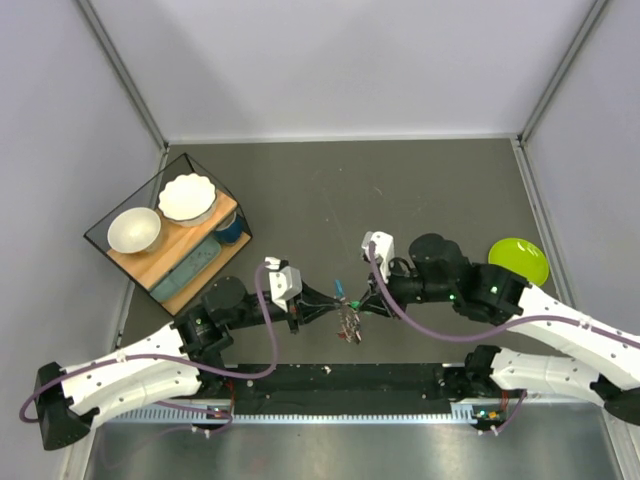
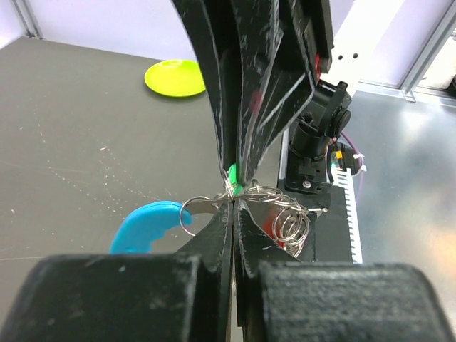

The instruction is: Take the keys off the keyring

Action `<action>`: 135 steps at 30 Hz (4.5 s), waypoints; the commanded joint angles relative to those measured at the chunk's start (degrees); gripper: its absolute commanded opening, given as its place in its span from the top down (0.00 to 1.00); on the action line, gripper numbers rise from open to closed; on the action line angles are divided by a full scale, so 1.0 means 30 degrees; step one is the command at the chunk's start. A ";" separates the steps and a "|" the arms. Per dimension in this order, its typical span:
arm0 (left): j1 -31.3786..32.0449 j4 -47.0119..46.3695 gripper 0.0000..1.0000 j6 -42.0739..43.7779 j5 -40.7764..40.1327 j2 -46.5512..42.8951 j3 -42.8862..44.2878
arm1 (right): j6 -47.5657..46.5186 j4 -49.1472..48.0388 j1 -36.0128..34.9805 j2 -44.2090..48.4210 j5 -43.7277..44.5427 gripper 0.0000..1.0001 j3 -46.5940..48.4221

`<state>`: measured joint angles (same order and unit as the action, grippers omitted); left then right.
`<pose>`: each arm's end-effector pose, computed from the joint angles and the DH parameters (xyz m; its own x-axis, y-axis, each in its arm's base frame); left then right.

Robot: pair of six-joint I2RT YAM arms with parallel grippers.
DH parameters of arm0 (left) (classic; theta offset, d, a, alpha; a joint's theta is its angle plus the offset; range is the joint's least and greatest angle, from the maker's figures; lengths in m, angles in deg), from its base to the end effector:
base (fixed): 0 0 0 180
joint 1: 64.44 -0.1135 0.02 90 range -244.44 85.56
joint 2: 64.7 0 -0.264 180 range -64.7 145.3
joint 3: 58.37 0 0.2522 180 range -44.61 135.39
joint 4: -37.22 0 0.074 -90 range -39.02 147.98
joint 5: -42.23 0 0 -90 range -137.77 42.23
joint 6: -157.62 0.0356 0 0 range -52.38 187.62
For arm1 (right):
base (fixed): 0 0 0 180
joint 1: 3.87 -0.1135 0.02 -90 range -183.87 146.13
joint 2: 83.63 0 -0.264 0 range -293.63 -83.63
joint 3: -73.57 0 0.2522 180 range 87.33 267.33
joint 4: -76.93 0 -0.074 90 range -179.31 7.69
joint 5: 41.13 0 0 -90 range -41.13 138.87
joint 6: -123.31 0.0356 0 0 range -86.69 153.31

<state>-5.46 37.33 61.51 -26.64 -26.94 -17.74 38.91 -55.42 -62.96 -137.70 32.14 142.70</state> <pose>0.0767 -0.1525 0.2930 -0.0802 -0.0594 -0.9950 0.9820 0.1667 -0.0891 0.0938 0.1766 0.3346 -0.3677 -0.4322 -0.8234 -0.9147 0.3276 0.2365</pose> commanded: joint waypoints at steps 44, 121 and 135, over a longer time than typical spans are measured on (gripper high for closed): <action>0.0056 -0.4679 1.00 0.0220 -0.0802 -0.0223 -0.0755 | -0.2484 -0.8484 -0.2042 0.3576 0.2794 0.60 -0.4981; 0.0056 -0.2628 1.00 0.0952 -0.0041 -0.0135 -0.0315 | -0.4212 -1.0594 -0.2042 0.5101 0.5196 1.00 -0.6476; 0.0056 -0.2218 1.00 0.0894 0.2566 0.0480 0.0300 | -0.5324 -0.9949 -0.2042 0.4515 0.5519 1.00 -0.5978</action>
<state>-5.48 33.05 64.15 -24.78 -25.43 -20.25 25.34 -85.06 -68.64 -124.21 44.71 121.57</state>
